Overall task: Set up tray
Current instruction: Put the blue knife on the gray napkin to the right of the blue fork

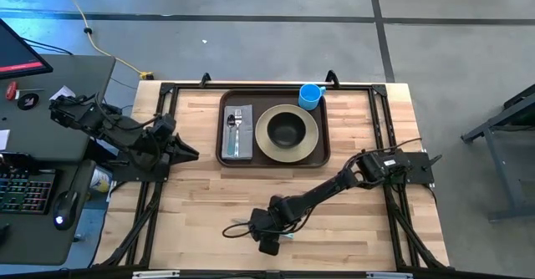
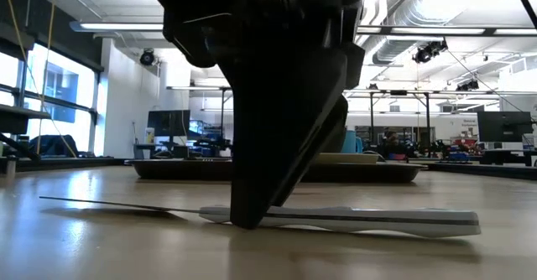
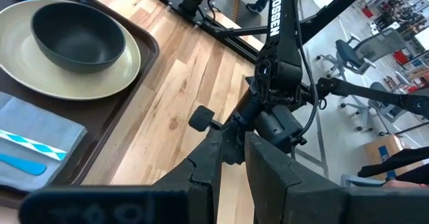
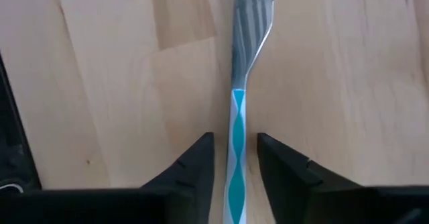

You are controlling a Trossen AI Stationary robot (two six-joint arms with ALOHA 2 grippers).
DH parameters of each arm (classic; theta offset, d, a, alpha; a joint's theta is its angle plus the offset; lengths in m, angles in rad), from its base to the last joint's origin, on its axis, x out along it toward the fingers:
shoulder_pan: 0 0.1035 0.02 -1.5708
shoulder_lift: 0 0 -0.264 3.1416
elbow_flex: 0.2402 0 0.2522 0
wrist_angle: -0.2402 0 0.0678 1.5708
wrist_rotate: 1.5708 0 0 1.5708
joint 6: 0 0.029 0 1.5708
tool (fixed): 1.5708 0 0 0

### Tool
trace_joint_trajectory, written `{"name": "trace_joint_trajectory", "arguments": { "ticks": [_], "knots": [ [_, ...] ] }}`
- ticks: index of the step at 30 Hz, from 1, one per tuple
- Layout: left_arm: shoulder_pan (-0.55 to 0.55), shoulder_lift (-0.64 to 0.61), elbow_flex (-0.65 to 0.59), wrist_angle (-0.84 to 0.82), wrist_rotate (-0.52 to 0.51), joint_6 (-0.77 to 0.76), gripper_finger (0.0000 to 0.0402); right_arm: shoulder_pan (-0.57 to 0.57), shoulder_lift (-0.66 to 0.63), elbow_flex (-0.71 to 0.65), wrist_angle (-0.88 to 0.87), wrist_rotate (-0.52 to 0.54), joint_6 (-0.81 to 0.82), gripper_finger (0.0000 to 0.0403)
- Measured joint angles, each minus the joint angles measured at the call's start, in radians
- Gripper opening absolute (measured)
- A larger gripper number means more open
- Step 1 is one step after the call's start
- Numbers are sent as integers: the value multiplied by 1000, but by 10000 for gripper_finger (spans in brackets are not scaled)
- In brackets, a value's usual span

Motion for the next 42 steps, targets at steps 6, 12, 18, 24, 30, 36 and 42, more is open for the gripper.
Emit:
{"name": "trace_joint_trajectory", "arguments": {
  "ticks": [6,12,18,24,30,36,42],
  "knots": [
    [0,0,0,-9,0,-4,101,-1,3,0,-5,1,0,39],
    [0,0,0,-8,0,-4,101,-14,3,0,-4,12,66,19],
    [0,0,0,-7,0,-4,101,-63,-22,7,27,42,140,10],
    [0,-7,0,-1,1,-24,101,-147,-73,12,138,57,267,15],
    [0,-19,0,2,1,-30,101,-264,-111,13,260,136,429,8],
    [0,-20,0,3,1,-30,101,-378,-108,8,291,189,506,13],
    [0,-21,0,3,24,-46,101,-474,-108,7,287,193,491,7]
  ]
}}
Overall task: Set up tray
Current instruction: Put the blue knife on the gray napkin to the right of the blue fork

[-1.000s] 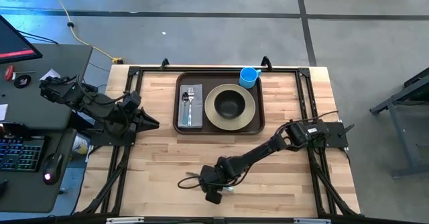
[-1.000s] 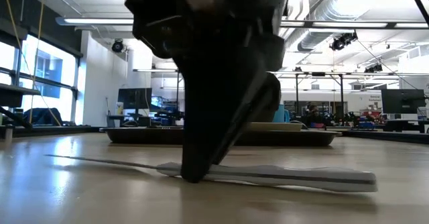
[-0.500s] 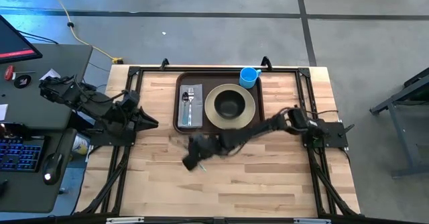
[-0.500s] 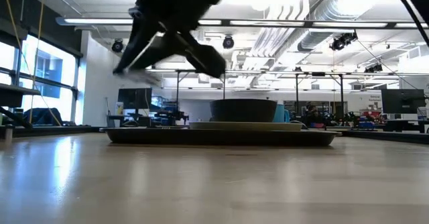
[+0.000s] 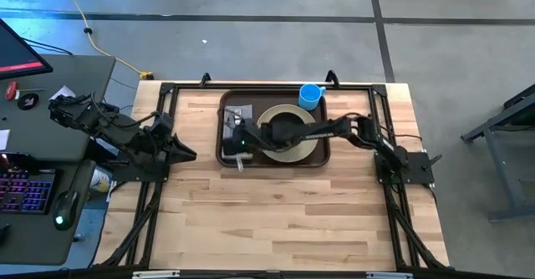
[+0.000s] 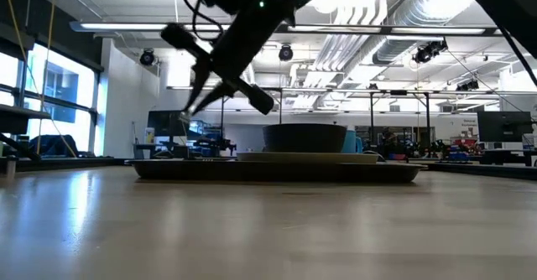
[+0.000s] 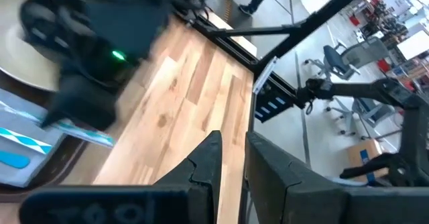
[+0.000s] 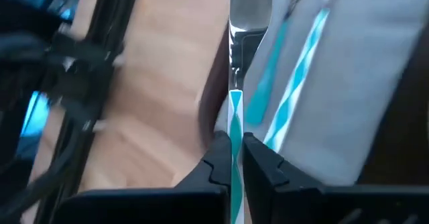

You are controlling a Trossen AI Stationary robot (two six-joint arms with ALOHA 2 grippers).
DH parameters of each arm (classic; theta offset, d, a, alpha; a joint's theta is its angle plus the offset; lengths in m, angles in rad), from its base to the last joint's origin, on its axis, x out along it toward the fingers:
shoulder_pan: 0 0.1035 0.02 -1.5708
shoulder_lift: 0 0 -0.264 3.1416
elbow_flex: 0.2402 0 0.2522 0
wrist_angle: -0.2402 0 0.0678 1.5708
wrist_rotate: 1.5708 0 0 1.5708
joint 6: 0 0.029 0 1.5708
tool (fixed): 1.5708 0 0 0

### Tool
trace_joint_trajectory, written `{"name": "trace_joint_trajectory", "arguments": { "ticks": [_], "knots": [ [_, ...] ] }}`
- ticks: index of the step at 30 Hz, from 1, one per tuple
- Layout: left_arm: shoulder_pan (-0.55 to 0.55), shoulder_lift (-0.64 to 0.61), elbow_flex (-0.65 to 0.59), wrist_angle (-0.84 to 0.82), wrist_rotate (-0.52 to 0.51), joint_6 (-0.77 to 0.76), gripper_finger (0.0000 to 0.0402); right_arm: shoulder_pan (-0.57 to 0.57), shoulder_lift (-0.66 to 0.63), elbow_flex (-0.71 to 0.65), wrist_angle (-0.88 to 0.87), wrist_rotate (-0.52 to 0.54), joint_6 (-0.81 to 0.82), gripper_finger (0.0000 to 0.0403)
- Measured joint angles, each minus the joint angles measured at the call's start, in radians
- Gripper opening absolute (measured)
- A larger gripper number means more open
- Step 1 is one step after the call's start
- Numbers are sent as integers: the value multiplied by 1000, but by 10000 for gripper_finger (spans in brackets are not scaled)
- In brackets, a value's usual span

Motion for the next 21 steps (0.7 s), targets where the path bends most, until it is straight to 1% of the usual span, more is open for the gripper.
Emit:
{"name": "trace_joint_trajectory", "arguments": {
  "ticks": [4,6,12,15,17,19,21],
  "knots": [
    [0,1,0,-1,14,-7,101,-49,0,0,-28,50,20,9],
    [0,0,0,0,16,-10,101,-74,0,0,-40,54,40,8],
    [0,1,0,31,17,-27,101,-132,6,-2,-47,66,25,9],
    [0,0,0,47,16,-33,101,-149,6,-34,-40,54,35,11],
    [0,1,0,49,13,-33,101,-157,6,-55,-35,20,47,9],
    [0,0,0,48,11,-32,101,-160,6,-83,4,-12,48,7],
    [0,0,0,48,9,-28,101,-159,7,-100,31,-21,49,7]
  ]
}}
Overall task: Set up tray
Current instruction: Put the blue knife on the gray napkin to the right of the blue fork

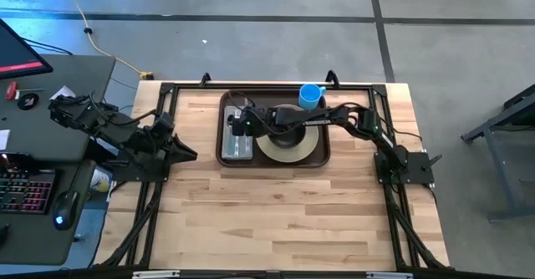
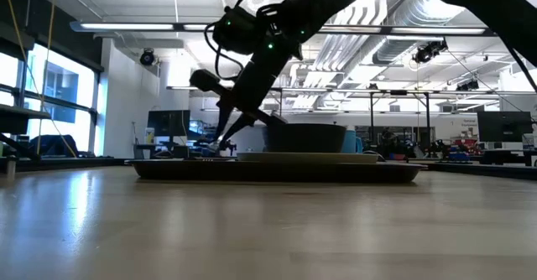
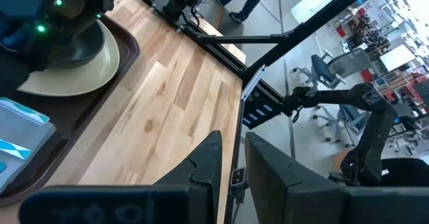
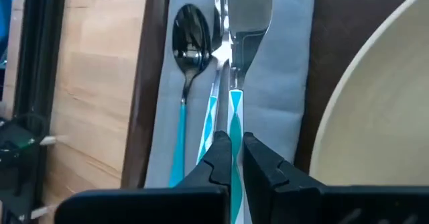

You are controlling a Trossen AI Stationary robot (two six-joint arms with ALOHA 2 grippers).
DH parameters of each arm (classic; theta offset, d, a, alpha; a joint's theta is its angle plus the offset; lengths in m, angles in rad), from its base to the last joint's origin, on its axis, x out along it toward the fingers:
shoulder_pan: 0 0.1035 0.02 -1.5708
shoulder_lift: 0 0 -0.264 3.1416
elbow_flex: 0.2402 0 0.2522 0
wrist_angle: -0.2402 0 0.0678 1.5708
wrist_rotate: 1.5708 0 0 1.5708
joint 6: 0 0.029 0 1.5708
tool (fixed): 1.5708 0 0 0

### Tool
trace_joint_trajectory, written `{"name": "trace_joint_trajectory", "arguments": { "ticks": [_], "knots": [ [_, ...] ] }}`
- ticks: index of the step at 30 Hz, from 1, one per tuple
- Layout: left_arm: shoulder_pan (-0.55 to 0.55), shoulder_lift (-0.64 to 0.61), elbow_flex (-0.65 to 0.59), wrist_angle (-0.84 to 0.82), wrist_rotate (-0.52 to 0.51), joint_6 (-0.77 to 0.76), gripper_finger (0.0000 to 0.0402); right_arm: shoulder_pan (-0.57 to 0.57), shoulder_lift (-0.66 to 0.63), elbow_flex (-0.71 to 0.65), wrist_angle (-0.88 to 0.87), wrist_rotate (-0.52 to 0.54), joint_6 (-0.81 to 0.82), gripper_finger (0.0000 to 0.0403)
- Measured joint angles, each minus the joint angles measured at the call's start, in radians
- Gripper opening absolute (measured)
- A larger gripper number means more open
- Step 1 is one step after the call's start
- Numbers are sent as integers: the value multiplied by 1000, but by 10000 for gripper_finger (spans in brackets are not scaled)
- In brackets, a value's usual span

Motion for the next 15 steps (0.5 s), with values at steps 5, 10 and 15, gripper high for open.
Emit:
{"name": "trace_joint_trajectory", "arguments": {
  "ticks": [5,10,15],
  "knots": [
    [0,0,0,-2,0,3,101,5,0,-7,2,26,27,13],
    [0,0,0,-1,-1,2,101,-6,0,-7,41,32,22,7],
    [0,0,0,-1,-1,2,101,-10,0,-7,54,-4,-24,12]
  ]
}}
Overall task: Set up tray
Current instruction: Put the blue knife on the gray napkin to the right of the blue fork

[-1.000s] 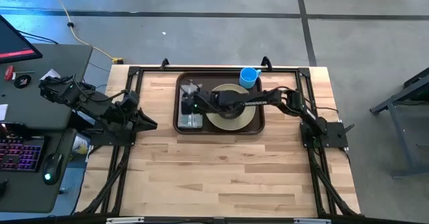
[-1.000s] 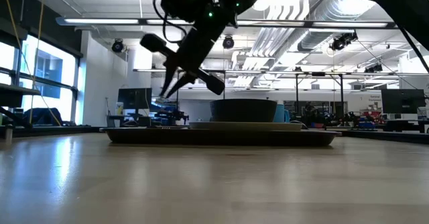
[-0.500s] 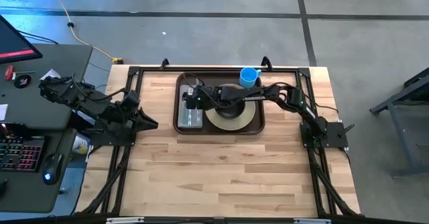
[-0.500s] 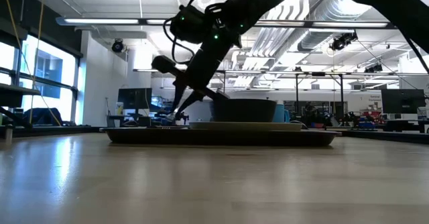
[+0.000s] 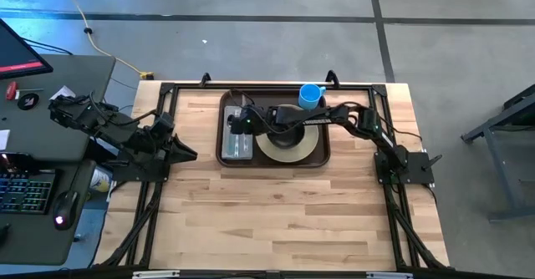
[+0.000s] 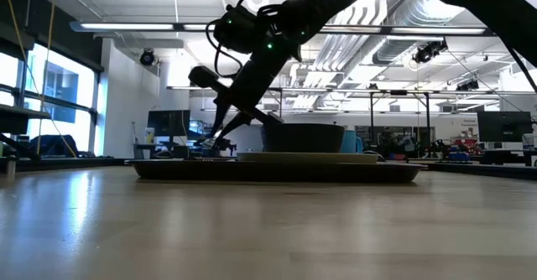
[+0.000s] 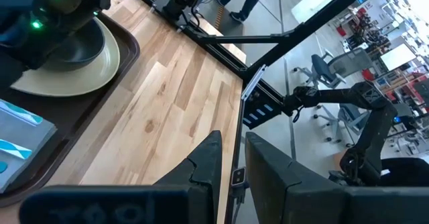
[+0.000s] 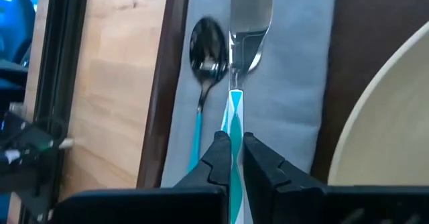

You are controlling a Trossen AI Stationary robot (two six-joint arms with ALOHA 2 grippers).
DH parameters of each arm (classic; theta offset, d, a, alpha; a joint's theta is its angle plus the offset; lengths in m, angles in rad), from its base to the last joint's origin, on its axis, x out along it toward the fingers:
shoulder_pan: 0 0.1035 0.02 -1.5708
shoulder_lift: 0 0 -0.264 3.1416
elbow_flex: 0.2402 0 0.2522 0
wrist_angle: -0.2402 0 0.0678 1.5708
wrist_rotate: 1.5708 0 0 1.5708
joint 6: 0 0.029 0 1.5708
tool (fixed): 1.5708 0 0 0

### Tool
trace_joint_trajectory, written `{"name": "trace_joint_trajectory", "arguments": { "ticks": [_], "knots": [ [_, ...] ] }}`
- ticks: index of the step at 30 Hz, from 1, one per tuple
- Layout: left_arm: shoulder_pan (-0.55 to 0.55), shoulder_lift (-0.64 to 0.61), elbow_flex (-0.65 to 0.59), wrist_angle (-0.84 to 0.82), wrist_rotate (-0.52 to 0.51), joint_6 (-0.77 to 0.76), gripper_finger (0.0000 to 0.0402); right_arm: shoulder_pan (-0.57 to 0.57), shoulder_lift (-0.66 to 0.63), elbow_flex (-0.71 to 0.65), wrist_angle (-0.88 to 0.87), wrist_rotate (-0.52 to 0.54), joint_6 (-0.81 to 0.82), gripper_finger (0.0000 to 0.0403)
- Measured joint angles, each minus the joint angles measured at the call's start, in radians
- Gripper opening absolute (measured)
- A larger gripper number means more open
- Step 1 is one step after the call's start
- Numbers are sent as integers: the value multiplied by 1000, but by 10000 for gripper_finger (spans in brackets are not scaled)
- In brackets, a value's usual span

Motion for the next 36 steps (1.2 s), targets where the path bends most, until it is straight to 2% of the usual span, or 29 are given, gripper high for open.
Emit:
{"name": "trace_joint_trajectory", "arguments": {
  "ticks": [21,36],
  "knots": [
    [0,0,0,0,-1,0,101,1,-2,0,1,-30,24,18],
    [0,0,0,1,0,-7,101,1,-3,0,3,-30,26,83]
  ]
}}
